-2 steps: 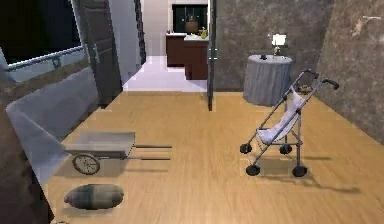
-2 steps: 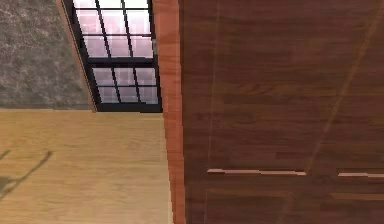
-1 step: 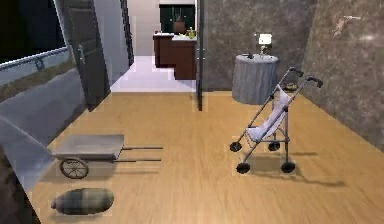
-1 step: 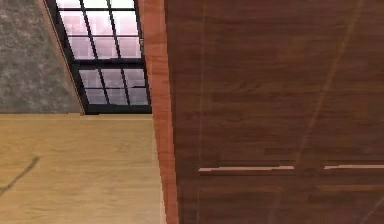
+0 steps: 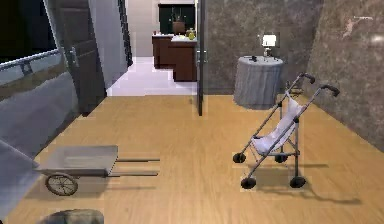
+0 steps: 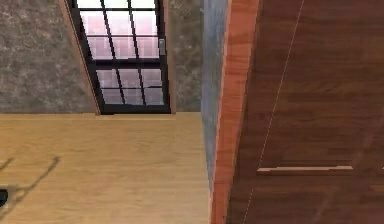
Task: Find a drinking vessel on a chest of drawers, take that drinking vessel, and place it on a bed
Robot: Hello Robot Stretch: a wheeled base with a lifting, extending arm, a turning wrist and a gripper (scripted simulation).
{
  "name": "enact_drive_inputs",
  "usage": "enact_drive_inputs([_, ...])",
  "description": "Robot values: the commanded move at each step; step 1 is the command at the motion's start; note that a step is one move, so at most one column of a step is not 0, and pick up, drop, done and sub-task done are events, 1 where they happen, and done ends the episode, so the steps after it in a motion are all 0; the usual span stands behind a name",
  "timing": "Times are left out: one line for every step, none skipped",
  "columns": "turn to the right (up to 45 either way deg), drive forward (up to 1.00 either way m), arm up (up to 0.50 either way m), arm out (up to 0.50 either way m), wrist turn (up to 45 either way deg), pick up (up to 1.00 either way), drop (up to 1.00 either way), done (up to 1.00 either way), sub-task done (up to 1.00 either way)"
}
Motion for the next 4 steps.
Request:
enact_drive_inputs([42.0, 0.0, 0.0, 0.0, 0.0, 0.0, 0.0, 0.0, 0.0])
enact_drive_inputs([0.0, 0.4, 0.0, 0.0, 0.0, 0.0, 0.0, 0.0, 0.0])
enact_drive_inputs([12.0, 0.0, 0.0, 0.0, 0.0, 0.0, 0.0, 0.0, 0.0])
enact_drive_inputs([0.0, 1.0, 0.0, 0.0, 0.0, 0.0, 0.0, 0.0, 0.0])
